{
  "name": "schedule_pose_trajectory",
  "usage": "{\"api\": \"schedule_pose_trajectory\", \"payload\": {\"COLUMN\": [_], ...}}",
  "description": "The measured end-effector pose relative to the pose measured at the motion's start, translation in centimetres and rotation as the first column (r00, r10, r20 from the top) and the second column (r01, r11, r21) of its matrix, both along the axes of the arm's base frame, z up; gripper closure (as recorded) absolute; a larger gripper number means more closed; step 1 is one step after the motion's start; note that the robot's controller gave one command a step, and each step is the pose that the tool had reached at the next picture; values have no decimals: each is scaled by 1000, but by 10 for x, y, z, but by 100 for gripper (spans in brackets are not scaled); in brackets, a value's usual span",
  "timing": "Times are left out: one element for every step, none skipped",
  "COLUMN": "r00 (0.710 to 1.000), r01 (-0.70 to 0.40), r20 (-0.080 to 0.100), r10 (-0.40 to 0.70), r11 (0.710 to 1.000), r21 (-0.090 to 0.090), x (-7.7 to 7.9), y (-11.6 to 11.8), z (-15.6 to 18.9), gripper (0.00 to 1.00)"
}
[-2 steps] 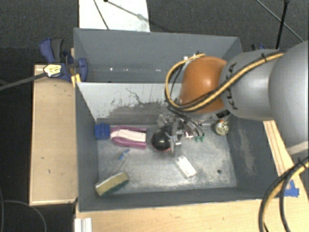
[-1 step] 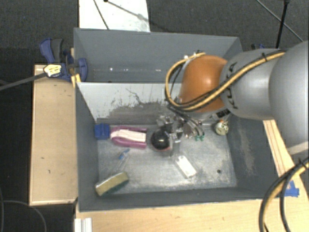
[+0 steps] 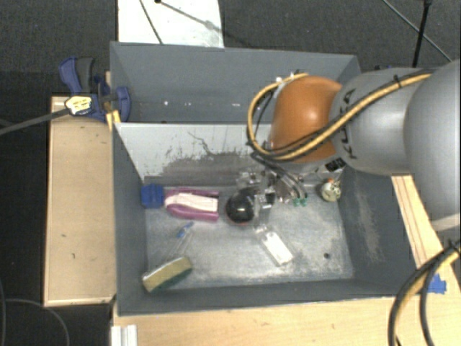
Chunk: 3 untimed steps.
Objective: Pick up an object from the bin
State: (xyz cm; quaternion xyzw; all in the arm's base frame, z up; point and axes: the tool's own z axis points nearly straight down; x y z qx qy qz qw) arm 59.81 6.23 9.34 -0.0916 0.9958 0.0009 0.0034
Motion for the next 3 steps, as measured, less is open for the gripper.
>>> {"api": "schedule_pose_trajectory", "payload": {"r00": [1000,1000,1000], "r01": [2,5,8], "r20": [1,1,1], "r10": [-2,-5,-8], "r11": [1000,1000,1000], "r21": [0,0,-1], "x": [1,2,4], "y": [0,0,0], "z": [20,42,81], "gripper": [100,100,100]}}
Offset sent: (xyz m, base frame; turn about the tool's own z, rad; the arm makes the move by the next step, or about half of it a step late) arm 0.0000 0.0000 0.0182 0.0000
